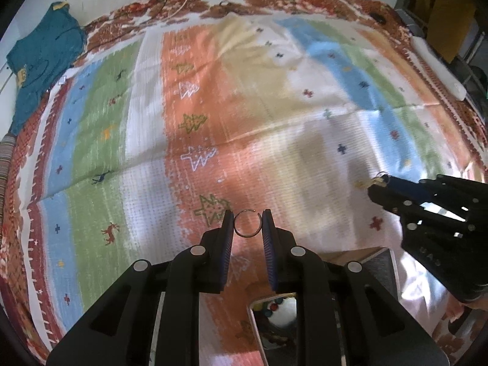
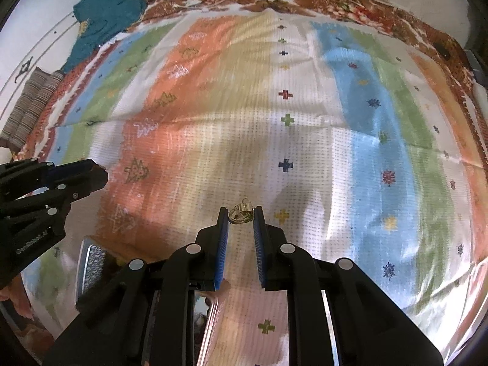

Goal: Organize jewelry
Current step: 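Lift the ring and charm and carry them over the silver tin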

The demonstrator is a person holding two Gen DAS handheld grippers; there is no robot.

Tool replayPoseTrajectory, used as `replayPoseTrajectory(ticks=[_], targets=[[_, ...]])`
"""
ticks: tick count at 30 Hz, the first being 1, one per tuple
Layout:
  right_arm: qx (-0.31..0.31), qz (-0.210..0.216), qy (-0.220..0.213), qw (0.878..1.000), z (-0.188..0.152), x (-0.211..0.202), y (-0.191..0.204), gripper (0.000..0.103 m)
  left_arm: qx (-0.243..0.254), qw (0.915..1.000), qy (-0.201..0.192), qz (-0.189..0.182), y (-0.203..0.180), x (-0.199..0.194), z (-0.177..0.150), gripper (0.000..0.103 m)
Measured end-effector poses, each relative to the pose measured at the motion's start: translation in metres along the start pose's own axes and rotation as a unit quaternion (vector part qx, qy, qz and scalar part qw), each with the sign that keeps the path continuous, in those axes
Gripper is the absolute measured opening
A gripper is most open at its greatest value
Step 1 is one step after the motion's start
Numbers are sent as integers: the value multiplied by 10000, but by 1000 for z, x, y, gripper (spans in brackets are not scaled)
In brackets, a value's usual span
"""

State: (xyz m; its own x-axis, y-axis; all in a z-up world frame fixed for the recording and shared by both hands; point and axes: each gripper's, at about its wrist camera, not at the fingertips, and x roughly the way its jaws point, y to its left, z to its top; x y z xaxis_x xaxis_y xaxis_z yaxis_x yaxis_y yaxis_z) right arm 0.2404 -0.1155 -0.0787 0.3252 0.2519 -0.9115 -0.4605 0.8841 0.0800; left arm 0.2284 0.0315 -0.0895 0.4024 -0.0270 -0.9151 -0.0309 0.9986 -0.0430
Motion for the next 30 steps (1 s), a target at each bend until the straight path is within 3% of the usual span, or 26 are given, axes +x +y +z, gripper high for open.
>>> replayPoseTrajectory(ticks=[12,30], targets=[[-192,119,-393,9990,-10,-38,11,17,12,9990,-420,-125,-8,-49,-16,18],[-363,200,-442,9982,-35,-56,20,17,92,9968,-733,-292,-14,-87,-46,18]])
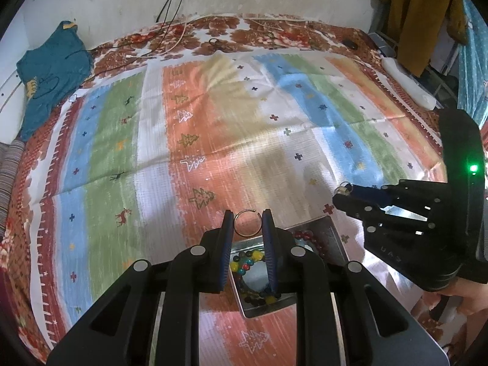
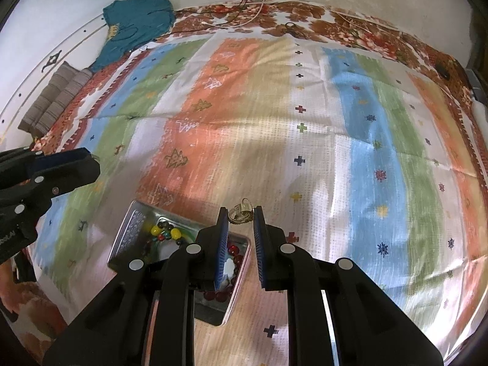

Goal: Organize jewelry
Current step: 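Lift the ring and charm and carry them over the silver tin, then open both tools to drop the ring and charm into the tin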

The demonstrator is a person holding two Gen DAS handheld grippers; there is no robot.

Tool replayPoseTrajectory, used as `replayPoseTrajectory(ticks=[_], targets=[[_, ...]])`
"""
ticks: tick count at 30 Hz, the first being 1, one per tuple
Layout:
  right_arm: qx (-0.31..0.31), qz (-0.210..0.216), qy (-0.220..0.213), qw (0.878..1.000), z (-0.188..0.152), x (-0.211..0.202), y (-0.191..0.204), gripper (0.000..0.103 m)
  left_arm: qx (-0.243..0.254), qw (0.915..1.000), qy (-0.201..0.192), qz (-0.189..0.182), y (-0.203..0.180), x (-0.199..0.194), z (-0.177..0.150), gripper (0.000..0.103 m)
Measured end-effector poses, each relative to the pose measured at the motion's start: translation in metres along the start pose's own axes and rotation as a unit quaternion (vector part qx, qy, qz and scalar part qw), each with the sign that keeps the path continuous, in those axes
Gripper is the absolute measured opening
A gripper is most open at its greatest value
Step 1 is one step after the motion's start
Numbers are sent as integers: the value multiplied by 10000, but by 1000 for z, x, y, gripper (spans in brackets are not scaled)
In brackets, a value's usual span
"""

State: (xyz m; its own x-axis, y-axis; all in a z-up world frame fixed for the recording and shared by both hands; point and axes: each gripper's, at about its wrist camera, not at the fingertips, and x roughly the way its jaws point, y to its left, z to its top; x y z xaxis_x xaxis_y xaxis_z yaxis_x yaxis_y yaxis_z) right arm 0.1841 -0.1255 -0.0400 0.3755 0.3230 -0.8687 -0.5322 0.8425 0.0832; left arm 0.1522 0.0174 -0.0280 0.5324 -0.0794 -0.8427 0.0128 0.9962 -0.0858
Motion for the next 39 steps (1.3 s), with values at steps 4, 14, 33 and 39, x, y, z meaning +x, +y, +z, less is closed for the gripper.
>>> replayPoseTrajectory(ticks=[4,14,33,39], targets=[[-43,73,-59,9999,-2,-7,4,17,26,10000,-48,-46,-2,-7,-5,18],[-129,162,-39,9998,-14,-15,13,17,69,9999,-86,-85,-8,-18,-17,18],[-122,42,-16,9999,-29,-20,19,40,-109,9998,-147,-17,-6,-27,-27,27],[12,3,-62,10000,-35,-27,11,52,-221,9996,-200,-27,-1,-36,-35,36]])
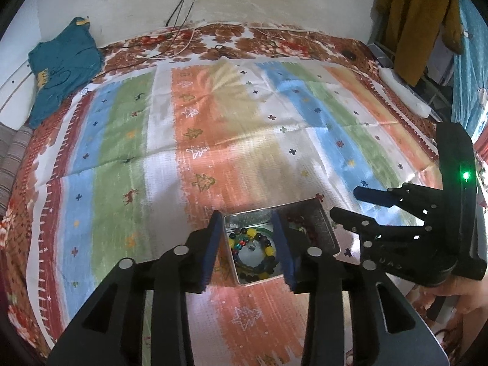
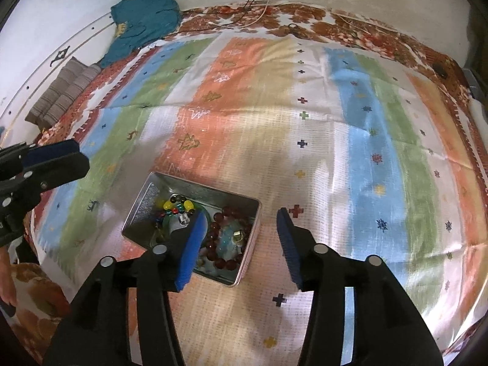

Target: Organize jewelry

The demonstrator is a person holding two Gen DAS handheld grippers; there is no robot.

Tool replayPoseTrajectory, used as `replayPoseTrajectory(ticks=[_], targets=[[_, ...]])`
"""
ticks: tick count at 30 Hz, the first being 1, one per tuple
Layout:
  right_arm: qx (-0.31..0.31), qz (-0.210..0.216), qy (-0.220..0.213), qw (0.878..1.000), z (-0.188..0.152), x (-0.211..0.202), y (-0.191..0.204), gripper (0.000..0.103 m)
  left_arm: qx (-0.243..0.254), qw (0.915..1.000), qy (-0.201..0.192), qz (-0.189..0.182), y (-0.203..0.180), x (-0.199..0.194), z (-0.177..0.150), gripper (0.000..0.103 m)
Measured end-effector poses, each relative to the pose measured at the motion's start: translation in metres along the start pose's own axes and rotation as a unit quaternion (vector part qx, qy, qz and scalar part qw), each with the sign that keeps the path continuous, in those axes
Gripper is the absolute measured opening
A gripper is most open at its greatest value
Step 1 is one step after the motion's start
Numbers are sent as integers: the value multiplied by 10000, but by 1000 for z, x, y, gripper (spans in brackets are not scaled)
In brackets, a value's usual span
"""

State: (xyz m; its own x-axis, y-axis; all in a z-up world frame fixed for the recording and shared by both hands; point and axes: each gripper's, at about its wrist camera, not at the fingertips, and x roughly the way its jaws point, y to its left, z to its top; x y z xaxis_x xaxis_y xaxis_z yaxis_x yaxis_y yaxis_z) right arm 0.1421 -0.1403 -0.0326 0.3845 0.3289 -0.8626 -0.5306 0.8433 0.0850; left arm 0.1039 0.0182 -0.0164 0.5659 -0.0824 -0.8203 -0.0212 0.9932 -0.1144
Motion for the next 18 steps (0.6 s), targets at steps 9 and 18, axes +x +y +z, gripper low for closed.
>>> replayPoseTrajectory(ticks=[9,18], targets=[[43,78,-209,9997,-10,-21,-3,63,55,9999,-98,-10,-4,-14,-18,52],[39,71,-414,9991,-25,-41,-1,75,27,9997,-233,1,-7,-27,-33,67]])
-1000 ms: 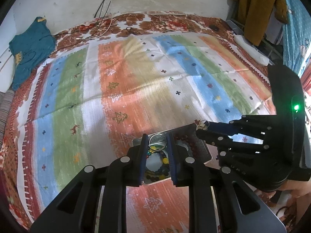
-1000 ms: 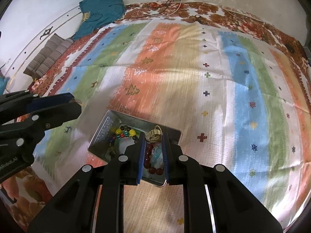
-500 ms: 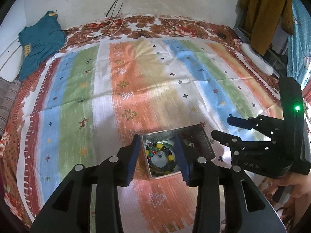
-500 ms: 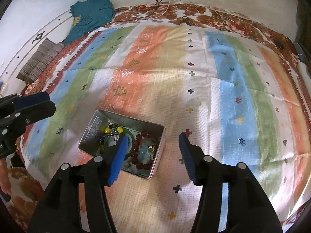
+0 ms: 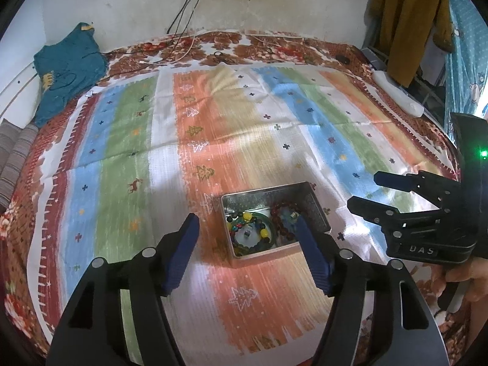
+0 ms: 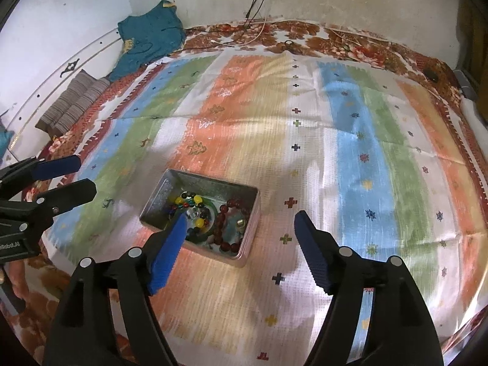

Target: Organize jewelry

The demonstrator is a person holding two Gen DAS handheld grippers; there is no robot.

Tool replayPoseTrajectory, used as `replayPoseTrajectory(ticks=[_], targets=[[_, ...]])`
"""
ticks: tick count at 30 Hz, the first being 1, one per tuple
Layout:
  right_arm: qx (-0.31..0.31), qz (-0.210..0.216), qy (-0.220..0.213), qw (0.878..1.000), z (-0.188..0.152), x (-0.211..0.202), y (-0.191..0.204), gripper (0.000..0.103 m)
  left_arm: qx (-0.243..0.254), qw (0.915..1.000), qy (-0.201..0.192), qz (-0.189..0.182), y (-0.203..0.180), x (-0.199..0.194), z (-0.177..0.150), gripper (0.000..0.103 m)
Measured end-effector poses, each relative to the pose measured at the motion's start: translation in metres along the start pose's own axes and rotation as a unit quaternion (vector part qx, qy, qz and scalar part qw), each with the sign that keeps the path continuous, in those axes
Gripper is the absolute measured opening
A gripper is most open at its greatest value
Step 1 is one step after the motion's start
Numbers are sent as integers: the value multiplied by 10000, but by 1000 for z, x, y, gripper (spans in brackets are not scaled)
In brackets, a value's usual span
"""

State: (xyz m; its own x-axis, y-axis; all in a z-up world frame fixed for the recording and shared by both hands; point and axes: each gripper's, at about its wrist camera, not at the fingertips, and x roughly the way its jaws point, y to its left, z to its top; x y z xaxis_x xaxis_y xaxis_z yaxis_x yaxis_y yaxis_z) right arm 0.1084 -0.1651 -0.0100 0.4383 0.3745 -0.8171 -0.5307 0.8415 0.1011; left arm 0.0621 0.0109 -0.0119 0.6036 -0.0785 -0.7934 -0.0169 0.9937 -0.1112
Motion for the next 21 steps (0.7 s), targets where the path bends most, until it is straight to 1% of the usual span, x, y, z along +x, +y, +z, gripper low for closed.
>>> replayPoseTrajectory(ticks=[2,3,8,12,15,17,21], targets=[[-43,2,-44,10000,-4,-4,2,77,0,10000,-25,5,-1,-3,-3,68],[-73,6,-72,9999,-5,-6,3,79,-5,10000,-37,-3,-2,-4,-5,72],[-191,62,-223,9996,-15,-20,9,87,-11,9999,-129,-20,-2,-13,-15,80],[-246,47,-254,9994,-22,-25,11,90,-11,9996,-278,35,-3,-21,-23,89],[-240,31,-314,9992,-24,-28,10,93,-23,9992,-373,109,-3,-25,-28,93],[-234,-12,-351,9991,-27,-31,11,94,-42,9992,-377,89,-2,-26,-30,95],[-295,-35,-396,9988,-33,-36,14,96,51,9987,-489,120,-6,-30,-36,97]])
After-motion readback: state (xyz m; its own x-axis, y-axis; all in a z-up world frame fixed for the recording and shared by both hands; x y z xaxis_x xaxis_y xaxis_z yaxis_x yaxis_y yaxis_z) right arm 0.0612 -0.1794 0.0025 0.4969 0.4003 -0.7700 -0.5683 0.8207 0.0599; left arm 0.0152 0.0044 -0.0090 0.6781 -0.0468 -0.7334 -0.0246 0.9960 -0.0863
